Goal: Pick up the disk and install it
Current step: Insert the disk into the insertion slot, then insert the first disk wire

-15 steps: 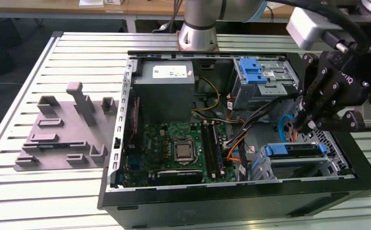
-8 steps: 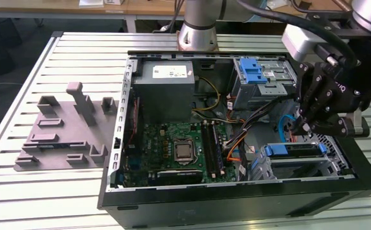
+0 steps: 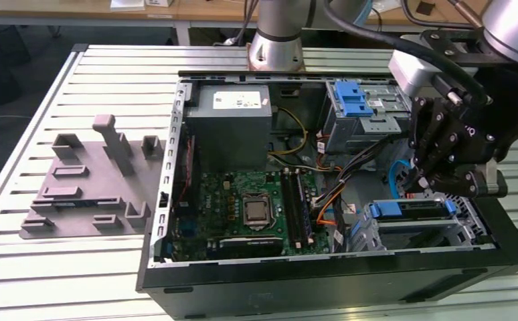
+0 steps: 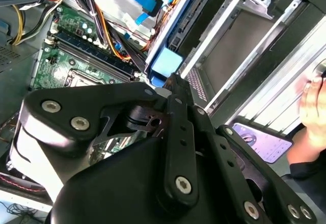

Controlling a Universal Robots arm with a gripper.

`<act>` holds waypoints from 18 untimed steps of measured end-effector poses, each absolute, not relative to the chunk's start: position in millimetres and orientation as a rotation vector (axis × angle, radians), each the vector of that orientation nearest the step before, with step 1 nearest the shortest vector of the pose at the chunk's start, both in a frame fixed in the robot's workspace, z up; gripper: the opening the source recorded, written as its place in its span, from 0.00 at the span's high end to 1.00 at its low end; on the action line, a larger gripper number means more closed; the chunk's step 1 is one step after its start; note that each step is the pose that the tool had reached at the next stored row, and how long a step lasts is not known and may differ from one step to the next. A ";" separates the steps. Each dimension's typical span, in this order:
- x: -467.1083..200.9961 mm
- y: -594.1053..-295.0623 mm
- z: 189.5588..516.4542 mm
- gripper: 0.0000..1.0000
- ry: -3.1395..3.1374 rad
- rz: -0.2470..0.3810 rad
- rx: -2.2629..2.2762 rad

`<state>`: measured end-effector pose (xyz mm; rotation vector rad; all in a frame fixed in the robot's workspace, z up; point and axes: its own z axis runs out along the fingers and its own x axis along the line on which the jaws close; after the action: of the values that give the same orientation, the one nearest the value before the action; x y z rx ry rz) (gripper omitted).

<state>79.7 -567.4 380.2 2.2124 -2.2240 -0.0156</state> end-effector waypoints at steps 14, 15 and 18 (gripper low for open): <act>96.2 -567.3 378.4 0.89 -2.224 -0.016 2.212; 99.3 -567.3 378.4 0.89 -2.224 -0.016 2.212; 107.8 -567.0 378.3 0.89 -2.224 -0.016 2.212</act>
<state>107.8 -567.0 378.3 2.2124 -2.2239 -0.0157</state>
